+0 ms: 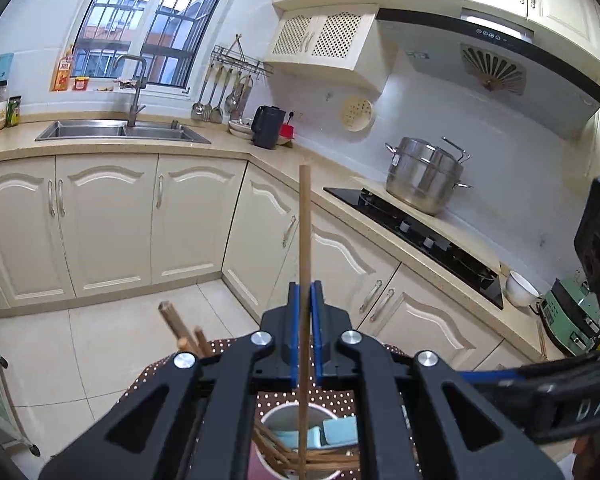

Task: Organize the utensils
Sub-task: 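Open the left tool to drop its chopstick into the cup while the right tool releases the knife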

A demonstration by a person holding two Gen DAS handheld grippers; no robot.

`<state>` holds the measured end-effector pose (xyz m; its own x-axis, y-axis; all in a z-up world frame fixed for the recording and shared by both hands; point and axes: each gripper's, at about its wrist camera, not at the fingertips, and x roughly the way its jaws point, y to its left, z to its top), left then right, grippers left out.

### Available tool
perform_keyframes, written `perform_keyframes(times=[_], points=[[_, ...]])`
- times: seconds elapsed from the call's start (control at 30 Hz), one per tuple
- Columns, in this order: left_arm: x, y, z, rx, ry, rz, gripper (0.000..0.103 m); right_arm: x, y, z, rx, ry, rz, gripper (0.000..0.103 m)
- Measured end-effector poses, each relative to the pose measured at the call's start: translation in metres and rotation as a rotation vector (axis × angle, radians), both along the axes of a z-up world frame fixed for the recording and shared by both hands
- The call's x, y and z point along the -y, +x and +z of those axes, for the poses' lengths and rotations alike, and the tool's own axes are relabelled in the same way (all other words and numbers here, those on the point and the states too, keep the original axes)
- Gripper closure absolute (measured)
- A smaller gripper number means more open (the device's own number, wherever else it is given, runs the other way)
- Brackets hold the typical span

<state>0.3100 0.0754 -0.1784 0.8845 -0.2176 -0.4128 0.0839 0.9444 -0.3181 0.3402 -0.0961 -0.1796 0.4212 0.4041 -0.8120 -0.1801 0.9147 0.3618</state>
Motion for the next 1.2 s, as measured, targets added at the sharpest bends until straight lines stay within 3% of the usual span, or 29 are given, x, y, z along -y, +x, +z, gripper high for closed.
perform_keyframes(times=[0.2, 0.6, 0.67, 0.73, 0.97, 1.1, 1.2], points=[[-0.002, -0.003, -0.004, -0.029, -0.010, -0.014, 0.098, 0.006, -0.002, 0.002, -0.009, 0.066, -0.023, 0.054], [-0.002, -0.030, -0.011, -0.117, -0.004, -0.066, 0.097, 0.007, -0.011, 0.004, 0.009, 0.028, -0.022, 0.054], [-0.002, -0.033, -0.012, -0.137, -0.007, -0.082, 0.091, 0.006, -0.013, 0.004, 0.011, 0.028, -0.022, 0.054], [-0.004, -0.036, -0.011, -0.144, -0.008, -0.082, 0.074, 0.007, -0.015, 0.005, 0.015, 0.029, -0.026, 0.054], [-0.011, -0.047, -0.007, -0.184, -0.025, -0.101, 0.064, 0.008, -0.027, 0.013, 0.044, 0.017, -0.038, 0.054], [-0.013, -0.056, -0.001, -0.187, -0.018, -0.123, 0.053, 0.012, -0.036, 0.020, 0.063, 0.010, -0.052, 0.054], [-0.014, -0.062, 0.000, -0.203, -0.013, -0.140, 0.052, 0.017, -0.047, 0.026, 0.085, 0.000, -0.069, 0.054]])
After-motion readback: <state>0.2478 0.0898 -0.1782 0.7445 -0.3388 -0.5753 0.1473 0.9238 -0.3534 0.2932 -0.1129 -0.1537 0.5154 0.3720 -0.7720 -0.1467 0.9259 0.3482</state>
